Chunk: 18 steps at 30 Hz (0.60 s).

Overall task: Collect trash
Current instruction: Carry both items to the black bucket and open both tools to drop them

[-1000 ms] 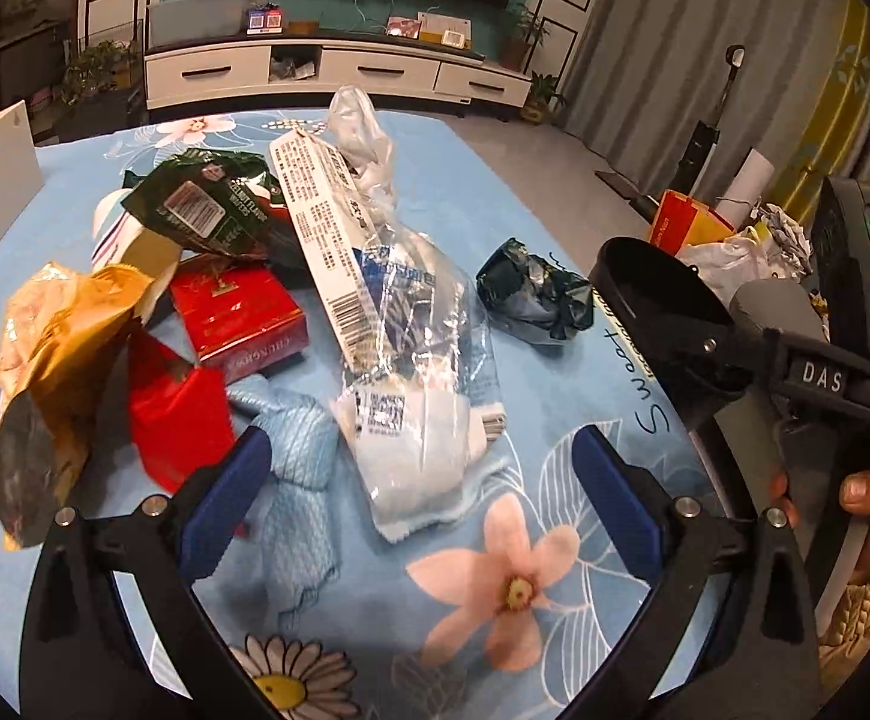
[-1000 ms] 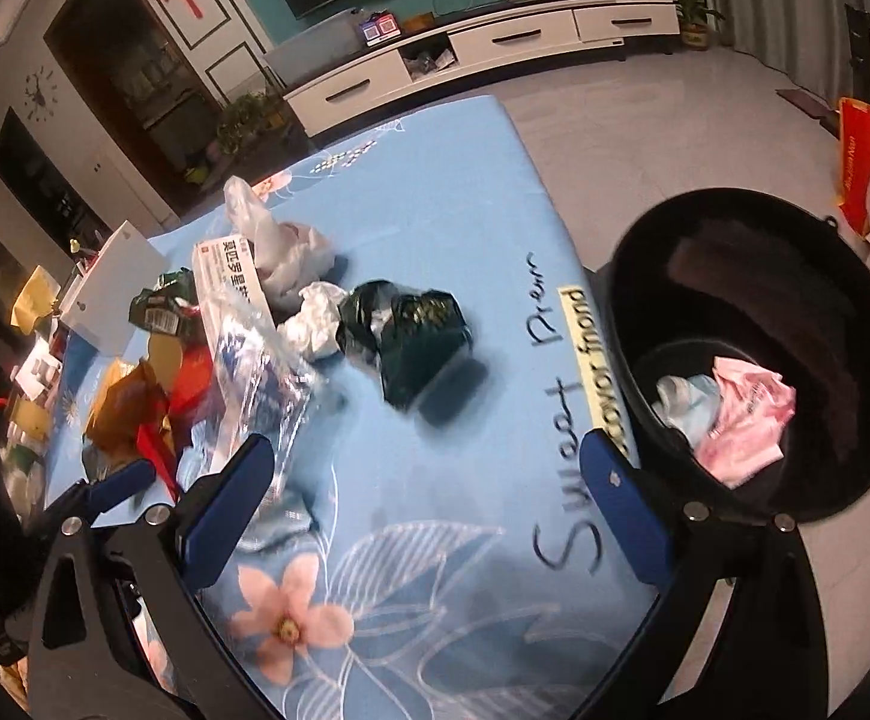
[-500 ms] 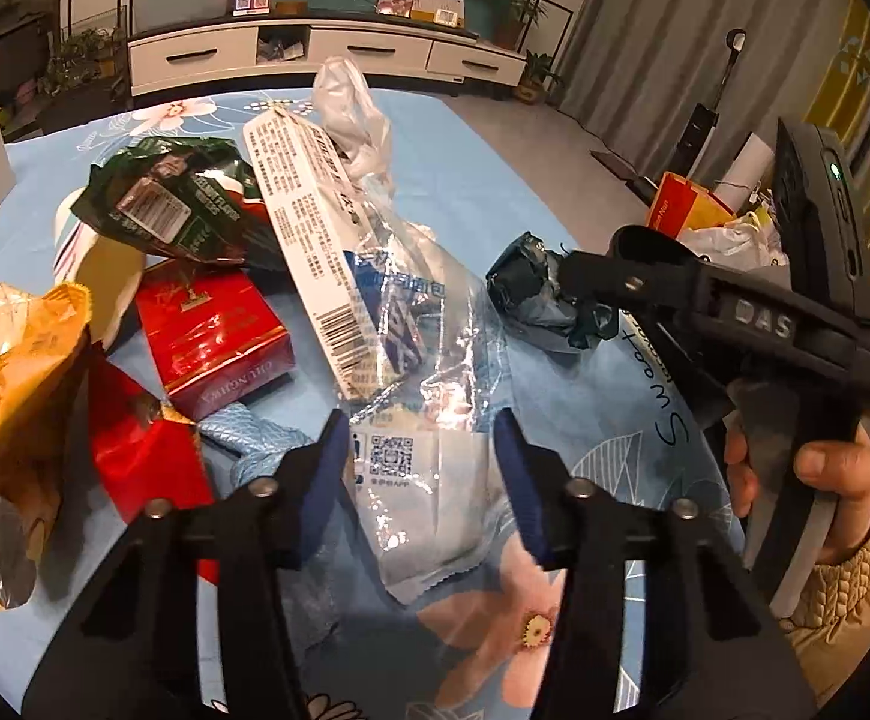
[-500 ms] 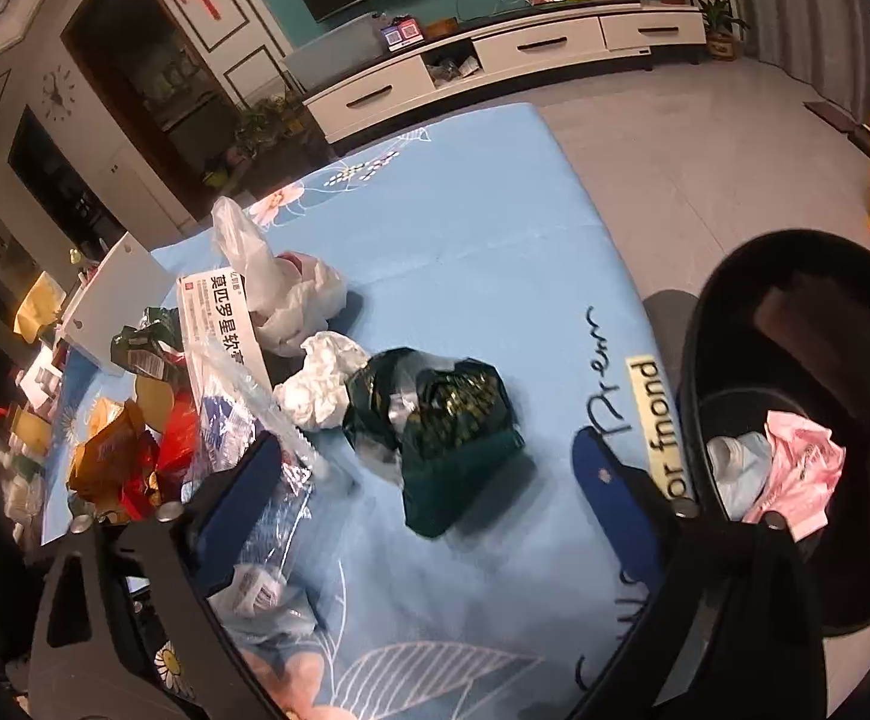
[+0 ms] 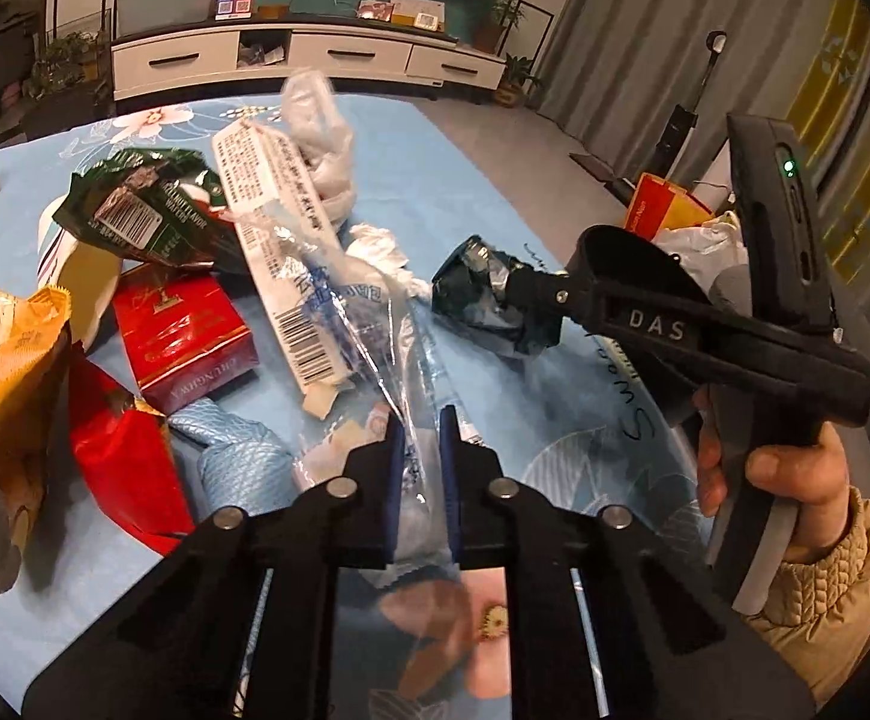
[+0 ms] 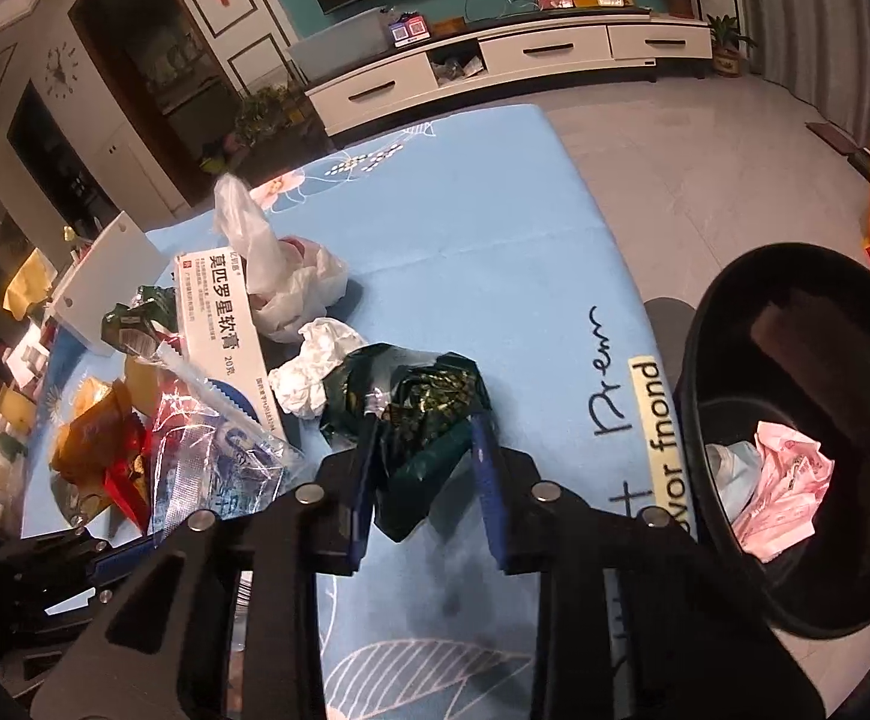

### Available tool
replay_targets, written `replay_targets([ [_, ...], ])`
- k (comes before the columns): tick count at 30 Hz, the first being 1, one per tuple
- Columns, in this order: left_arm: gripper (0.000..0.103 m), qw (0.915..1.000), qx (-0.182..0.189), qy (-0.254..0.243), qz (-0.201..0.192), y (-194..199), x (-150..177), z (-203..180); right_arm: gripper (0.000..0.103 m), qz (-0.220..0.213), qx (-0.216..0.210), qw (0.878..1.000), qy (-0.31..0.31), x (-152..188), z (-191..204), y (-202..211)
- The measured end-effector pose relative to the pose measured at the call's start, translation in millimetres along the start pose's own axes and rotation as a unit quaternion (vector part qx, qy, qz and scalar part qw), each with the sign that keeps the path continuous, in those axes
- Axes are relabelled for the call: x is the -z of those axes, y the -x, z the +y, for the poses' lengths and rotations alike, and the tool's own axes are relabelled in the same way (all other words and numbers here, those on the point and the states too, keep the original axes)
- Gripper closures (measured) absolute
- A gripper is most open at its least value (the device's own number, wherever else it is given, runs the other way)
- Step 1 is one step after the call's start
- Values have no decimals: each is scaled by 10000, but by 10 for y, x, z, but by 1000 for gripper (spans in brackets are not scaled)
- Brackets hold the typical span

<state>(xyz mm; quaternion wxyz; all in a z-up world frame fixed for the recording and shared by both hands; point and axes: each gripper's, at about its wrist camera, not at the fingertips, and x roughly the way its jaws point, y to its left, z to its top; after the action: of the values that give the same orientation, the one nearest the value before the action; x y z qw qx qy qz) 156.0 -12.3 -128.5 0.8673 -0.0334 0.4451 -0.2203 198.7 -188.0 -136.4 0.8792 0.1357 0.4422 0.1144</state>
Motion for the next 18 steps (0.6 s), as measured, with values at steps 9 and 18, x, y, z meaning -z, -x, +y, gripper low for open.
replay_targets([
  [9, 91, 9993, 176, -151, -307, 249, -26, -201, 78, -453, -129, 9985, -274, 152, -178, 486],
  [18, 91, 9963, 332, -562, -553, 339, -248, -588, 78, -1157, 127, 9893, -883, 317, -741, 1160],
])
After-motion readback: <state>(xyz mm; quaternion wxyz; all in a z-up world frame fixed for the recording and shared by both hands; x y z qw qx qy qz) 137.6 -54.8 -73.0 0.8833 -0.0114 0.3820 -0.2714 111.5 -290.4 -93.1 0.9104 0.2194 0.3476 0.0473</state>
